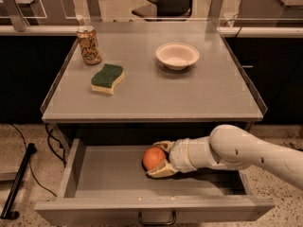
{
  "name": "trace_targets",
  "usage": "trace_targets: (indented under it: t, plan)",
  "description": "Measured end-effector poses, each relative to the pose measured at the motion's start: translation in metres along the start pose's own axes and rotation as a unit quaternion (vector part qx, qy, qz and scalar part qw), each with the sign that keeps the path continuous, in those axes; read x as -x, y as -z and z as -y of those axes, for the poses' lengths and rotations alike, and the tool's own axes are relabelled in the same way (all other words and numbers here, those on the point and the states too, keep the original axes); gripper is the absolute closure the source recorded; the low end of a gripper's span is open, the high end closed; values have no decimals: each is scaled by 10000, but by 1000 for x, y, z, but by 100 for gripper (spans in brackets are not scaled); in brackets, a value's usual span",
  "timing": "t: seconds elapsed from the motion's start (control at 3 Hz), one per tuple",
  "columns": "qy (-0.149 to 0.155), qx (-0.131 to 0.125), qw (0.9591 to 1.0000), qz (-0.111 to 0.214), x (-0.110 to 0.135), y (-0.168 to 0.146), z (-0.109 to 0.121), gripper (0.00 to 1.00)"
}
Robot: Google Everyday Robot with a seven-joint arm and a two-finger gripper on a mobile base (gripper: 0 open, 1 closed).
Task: Place orange into top drawer
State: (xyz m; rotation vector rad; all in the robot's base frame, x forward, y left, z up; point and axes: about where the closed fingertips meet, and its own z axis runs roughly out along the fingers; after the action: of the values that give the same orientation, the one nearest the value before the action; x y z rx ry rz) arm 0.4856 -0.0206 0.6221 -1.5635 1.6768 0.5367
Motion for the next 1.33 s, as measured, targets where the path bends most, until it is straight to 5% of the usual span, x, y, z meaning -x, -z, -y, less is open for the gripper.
trace_targets:
  t: [1.0, 1.33]
  plan:
    - [0, 1, 10000, 0, 0, 0, 0, 19]
    - [1, 2, 10000, 1, 0, 0, 0, 0]
